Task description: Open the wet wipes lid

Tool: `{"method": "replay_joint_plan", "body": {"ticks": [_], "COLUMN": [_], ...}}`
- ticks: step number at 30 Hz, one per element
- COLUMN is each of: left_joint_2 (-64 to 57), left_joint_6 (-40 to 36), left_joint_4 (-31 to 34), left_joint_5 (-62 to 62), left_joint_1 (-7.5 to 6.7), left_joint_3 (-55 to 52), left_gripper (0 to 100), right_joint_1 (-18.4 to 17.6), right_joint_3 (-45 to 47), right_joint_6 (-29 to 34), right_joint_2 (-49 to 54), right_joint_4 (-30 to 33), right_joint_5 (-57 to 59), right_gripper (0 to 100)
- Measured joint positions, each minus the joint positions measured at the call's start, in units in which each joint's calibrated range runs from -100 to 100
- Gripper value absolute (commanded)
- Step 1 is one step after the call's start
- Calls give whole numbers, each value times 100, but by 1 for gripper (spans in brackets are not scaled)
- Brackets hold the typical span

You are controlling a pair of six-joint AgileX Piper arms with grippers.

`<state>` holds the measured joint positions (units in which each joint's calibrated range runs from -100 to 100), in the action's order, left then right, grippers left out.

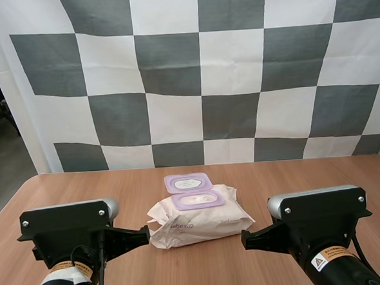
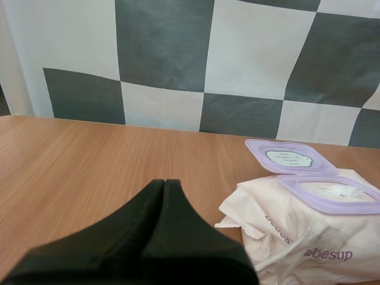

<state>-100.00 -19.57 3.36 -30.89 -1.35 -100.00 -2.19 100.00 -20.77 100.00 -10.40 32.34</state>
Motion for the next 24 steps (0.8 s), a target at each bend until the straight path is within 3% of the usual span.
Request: {"method": "replay_joint_plan", "body": {"ticks": [24], "left_joint_2": [0], "left_joint_6": [33], "left_joint_4": [-32], "left_joint_5": [75], "left_joint_1": [0], "left_joint_3": [0], "left_gripper": [0], "right_joint_1": [0], "right_joint_3": [0], "right_joint_6": [0], "right_joint_2": [0], "right_joint_4": [0], "right_joint_5": [-18], "right_gripper": [0]}}
